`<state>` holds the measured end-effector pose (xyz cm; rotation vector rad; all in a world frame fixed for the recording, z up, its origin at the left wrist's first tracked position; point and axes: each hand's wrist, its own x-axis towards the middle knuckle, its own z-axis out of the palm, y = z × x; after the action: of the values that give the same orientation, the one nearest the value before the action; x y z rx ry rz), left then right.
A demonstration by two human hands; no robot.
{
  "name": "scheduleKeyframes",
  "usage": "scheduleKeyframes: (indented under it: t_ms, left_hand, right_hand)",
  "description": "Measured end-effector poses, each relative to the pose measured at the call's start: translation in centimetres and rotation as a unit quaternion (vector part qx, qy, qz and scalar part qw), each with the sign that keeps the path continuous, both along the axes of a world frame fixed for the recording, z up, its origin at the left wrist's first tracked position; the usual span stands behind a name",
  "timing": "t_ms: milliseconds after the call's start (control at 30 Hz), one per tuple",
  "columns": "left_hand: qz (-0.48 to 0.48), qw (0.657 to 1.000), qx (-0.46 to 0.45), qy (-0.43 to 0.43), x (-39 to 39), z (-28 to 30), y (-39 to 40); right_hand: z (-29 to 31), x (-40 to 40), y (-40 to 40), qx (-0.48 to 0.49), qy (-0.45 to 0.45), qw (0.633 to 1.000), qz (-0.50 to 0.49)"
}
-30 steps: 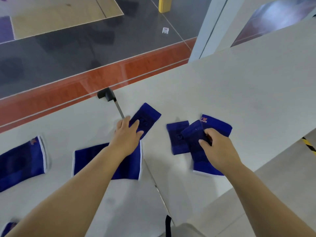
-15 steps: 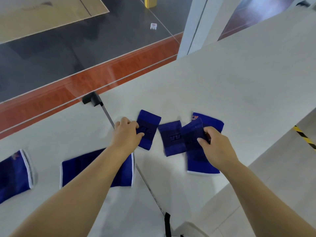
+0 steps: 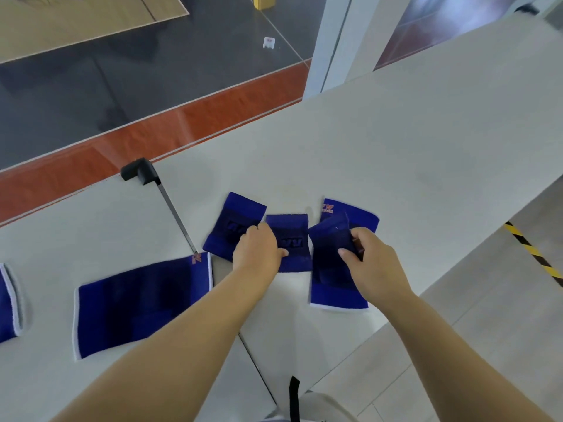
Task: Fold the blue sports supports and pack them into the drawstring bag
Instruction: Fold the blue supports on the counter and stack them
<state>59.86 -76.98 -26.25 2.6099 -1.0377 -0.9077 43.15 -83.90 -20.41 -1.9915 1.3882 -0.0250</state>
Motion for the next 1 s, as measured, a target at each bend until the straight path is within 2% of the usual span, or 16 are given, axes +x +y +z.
scheduleKeyframes:
  t_ms: [100,267,433,633,767,867,1000]
  left_hand:
    - [0.004,0.999,-0.024,0.036,0.6,0.2,-0.1]
    - [-0.010,0.994,-0.102,0.045,1.1,1.5,1.1]
    - [0.071,0.975,-0.140,0.158,1.2,4.2,4.4]
    - [0.155,0.946,-0.110,0.262,-0.3,3.6,10.1]
    - [0.185,0.940,-0.068,0.278,-2.2,1.5,12.2]
    - [0.227,0.917,-0.084,0.316,-2.8,0.9,12.7]
    - [0.319,0.857,-0.128,0.384,-3.3,1.3,12.7]
  right_hand:
    - [0.0,-0.3,-0.1,0.002,-0.004,1.000,-0.001]
    - [0.0,-0.8,-0.4,0.013,-0.005,1.000,-0.004]
    - [0.2,-1.2,-0.7,0.014,-0.009,1.000,-0.006]
    - [-0.1,-1.1,0.5,0.027,-0.021,0.999,0.031]
    - [-0.3,-1.0,2.5,0.111,-0.069,0.990,0.054]
    - [-0.9,-0.7,4.2,0.187,-0.079,0.976,0.083]
    - [-2.4,0.5,5.8,0.253,-0.081,0.960,0.090]
